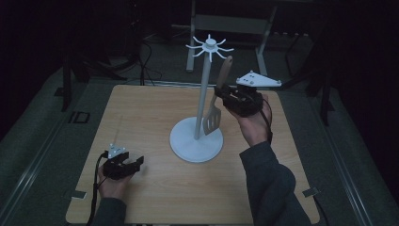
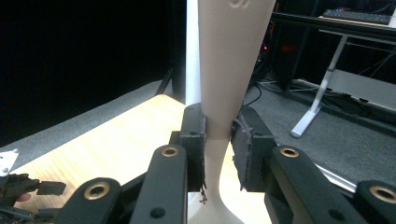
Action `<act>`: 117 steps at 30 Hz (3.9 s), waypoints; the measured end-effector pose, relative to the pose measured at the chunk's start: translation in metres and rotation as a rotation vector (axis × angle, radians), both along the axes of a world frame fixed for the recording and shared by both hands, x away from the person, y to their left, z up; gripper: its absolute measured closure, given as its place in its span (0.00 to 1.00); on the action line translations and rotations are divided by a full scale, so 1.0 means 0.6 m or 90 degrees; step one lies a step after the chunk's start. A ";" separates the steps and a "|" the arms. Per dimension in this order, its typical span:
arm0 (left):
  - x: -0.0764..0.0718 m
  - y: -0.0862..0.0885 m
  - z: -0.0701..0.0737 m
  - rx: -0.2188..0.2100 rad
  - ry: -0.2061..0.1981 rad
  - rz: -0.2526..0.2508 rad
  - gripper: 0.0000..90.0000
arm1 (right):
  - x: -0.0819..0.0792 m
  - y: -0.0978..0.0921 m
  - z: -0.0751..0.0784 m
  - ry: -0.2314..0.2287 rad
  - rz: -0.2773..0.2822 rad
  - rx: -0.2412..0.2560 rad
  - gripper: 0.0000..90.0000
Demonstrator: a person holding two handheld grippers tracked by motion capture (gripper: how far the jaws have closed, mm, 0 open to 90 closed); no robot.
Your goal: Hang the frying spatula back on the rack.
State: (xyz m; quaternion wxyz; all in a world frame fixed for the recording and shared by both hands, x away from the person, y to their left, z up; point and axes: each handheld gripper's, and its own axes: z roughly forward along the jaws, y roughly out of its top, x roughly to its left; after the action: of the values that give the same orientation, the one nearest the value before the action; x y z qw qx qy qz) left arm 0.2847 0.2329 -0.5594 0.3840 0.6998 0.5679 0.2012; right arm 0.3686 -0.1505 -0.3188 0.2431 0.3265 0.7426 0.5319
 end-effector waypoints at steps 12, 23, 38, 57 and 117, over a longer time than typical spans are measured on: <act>0.000 0.001 0.000 -0.002 -0.001 0.002 0.36 | 0.007 0.008 0.008 0.001 0.004 -0.007 0.83; 0.001 0.000 -0.001 -0.001 0.000 0.001 0.36 | 0.012 0.012 0.008 0.004 0.005 -0.010 0.83; 0.001 0.000 -0.001 -0.001 0.000 0.001 0.36 | 0.018 0.018 0.010 0.007 0.004 -0.010 0.83; 0.000 0.001 0.000 -0.001 -0.002 0.003 0.36 | 0.024 0.021 0.008 0.011 0.001 -0.016 0.83; 0.000 -0.001 -0.001 0.002 0.003 -0.001 0.36 | 0.016 -0.004 -0.029 -0.003 -0.002 -0.023 0.65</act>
State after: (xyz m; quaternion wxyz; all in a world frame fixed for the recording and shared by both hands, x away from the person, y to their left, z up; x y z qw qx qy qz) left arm 0.2849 0.2323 -0.5599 0.3817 0.7013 0.5679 0.1998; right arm 0.3782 -0.1528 -0.3365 0.2518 0.3221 0.7510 0.5186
